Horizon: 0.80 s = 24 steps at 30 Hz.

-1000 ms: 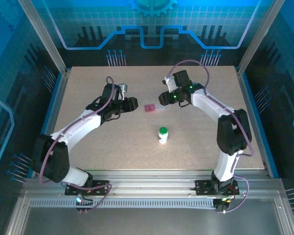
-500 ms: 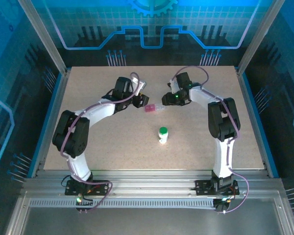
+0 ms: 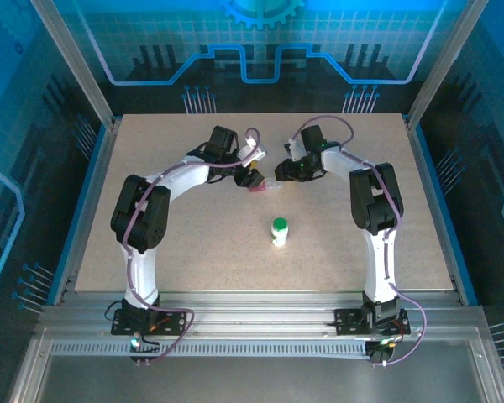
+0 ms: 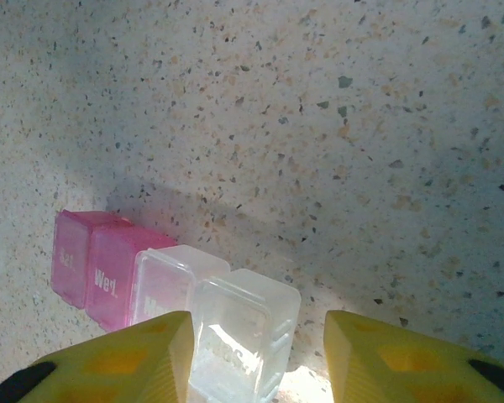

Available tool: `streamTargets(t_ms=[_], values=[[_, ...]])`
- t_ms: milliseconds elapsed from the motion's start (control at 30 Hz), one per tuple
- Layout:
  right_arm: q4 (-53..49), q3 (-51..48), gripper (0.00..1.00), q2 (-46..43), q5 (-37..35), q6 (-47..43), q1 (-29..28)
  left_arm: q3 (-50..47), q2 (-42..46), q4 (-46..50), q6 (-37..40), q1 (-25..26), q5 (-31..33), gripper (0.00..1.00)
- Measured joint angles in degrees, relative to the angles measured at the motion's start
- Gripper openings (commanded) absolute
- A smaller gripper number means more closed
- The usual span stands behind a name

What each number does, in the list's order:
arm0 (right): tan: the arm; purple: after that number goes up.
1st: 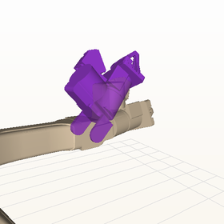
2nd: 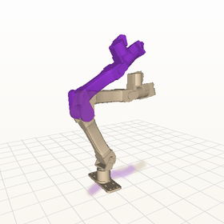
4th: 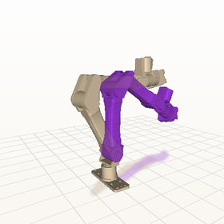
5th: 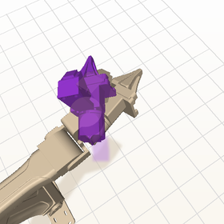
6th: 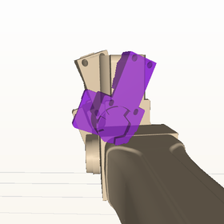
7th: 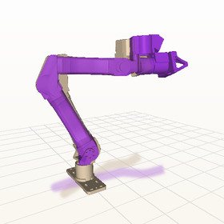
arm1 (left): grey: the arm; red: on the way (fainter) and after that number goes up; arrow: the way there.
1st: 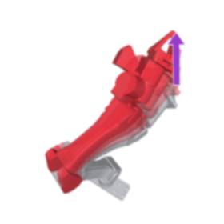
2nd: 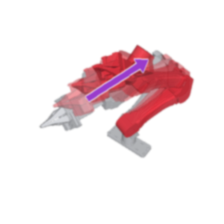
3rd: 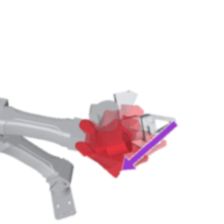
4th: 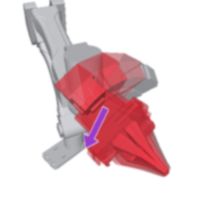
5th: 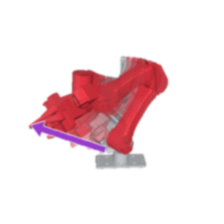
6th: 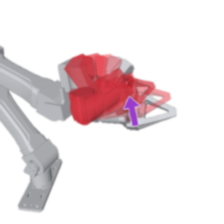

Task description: Sort the pills into containers

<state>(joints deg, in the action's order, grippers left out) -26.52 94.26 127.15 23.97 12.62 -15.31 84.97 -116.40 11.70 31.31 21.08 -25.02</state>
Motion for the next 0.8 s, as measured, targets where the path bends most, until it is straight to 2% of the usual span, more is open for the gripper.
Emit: streamTargets(t_ms=[267, 467, 800], values=[[-0.1, 0.0, 0.38, 0.8, 1.4, -1.0, 0.2, 2.4, -2.5, 3.0, 5.7, 0.0, -0.4, 0.65], [0.0, 0.0, 0.34, 1.2, 2.5, -1.5, 0.4, 4.9, -4.5, 6.1, 13.9, 0.3, -0.3, 0.68], [0.0, 0.0, 0.32, 1.4, 3.6, -2.4, 0.6, 13.2, -10.9, 14.8, 22.1, 2.4, 3.4, 0.68]])
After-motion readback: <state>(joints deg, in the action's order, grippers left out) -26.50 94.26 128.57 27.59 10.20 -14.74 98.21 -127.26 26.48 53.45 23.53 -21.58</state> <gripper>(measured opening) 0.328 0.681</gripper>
